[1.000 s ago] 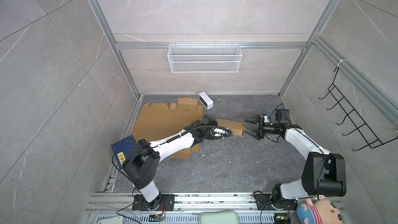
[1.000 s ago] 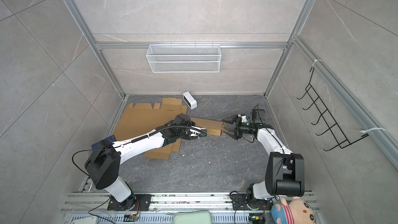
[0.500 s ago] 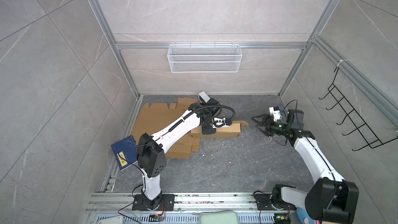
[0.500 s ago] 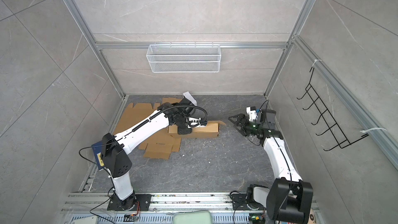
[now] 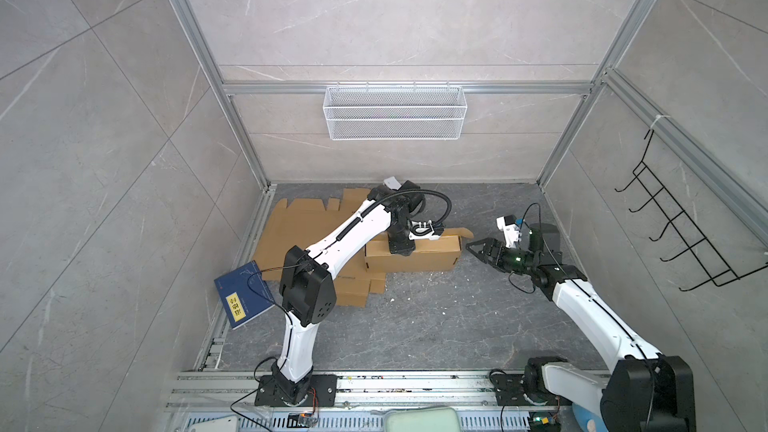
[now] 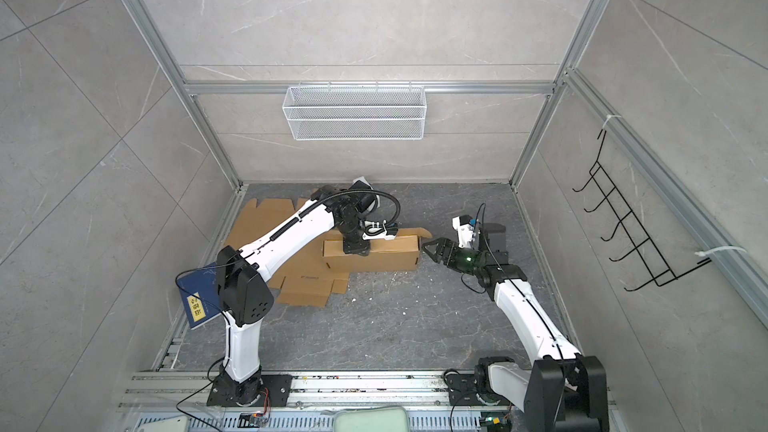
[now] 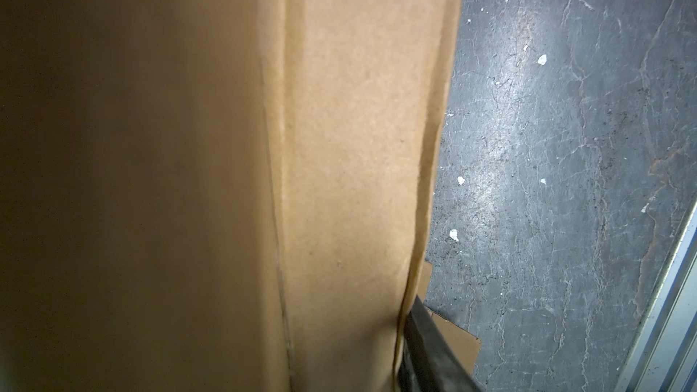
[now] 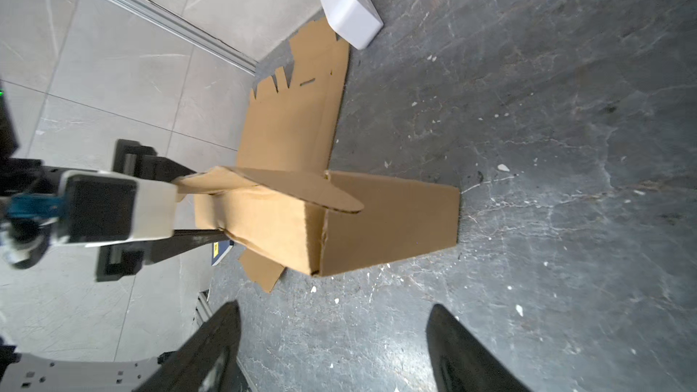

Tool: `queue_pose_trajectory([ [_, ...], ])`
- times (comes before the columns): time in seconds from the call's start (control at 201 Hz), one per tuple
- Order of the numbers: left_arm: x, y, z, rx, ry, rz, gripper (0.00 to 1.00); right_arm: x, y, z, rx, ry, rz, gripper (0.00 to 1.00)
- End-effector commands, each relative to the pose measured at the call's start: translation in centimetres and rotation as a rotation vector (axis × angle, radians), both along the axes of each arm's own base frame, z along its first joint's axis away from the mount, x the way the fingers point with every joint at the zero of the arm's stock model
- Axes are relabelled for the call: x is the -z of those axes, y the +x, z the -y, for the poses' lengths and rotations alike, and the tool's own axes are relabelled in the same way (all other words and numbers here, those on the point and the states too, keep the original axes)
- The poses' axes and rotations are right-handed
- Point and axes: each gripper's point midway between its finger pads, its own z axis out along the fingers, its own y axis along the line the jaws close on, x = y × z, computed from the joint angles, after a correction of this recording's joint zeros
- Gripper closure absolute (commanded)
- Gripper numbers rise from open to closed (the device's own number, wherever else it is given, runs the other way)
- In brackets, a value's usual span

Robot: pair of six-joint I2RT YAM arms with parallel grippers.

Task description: Fold the paper box

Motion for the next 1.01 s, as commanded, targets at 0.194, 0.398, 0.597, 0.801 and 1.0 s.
queue_pose_trajectory([
  [0.194, 2.7, -1.2, 0.2, 0.019, 0.021, -0.132, 0.64, -0.2, 4.4, -1.0, 0.028, -0.062, 0.06, 0.25],
  [0.398, 2.9, -0.8, 0.4, 0.028, 0.016, -0.127, 0.64, 1.1, 5.6, -1.9, 0.033, -0.096, 0.033, 0.31],
  [0.597, 3.6, -0.5, 0.4, 0.022, 0.021, -0.136, 0.64, 6.1, 4.3, -0.4, 0.046, -0.255, -0.075, 0.41],
  [0.801, 3.8, 0.2, 0.6, 0.018, 0.014, -0.11, 0.62, 5.7, 4.1, 0.5, 0.034, -0.367, -0.078, 0.46],
  [1.0, 3.8, 0.9, 0.4, 0.007, 0.013, -0.09, 0.58, 5.0, 3.5, -0.8, -0.007, -0.288, -0.051, 0.42],
])
